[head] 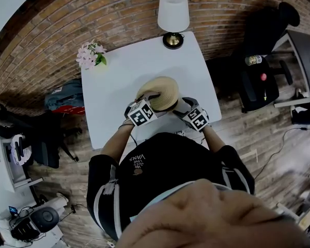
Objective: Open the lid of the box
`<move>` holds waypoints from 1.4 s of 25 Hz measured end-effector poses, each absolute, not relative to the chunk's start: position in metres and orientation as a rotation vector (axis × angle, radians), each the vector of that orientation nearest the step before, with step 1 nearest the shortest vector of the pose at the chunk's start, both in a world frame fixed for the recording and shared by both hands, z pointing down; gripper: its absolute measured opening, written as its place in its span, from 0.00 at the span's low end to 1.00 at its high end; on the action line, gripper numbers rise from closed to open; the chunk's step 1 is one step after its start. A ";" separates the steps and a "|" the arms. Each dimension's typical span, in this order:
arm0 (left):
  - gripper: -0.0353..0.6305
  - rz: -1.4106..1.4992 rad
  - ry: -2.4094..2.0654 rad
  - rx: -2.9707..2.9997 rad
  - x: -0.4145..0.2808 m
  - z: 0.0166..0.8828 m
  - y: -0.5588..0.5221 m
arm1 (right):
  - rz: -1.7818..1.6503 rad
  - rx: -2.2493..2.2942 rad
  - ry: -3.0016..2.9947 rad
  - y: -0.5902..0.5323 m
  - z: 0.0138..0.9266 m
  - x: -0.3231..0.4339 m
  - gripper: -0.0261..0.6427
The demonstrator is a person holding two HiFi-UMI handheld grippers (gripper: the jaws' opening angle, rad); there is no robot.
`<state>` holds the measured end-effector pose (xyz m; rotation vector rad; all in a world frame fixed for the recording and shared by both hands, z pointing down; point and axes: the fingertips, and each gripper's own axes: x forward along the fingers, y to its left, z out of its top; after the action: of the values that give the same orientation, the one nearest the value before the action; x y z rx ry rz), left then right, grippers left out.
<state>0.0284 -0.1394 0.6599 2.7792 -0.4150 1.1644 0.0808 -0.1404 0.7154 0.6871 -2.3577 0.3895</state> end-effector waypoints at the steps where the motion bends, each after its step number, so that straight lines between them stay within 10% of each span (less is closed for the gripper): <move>1: 0.58 1.119 -0.430 2.769 0.027 0.654 -0.142 | 0.388 0.689 -2.354 -0.141 0.716 0.081 0.51; 35: 0.57 0.525 -0.865 2.674 -0.056 0.597 -0.183 | 0.455 0.828 -2.268 -0.139 0.710 0.087 0.51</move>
<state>-0.0558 -0.1832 0.5967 2.6738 -0.8650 0.5247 0.0873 -0.1388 0.7100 0.8281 -2.2683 0.4547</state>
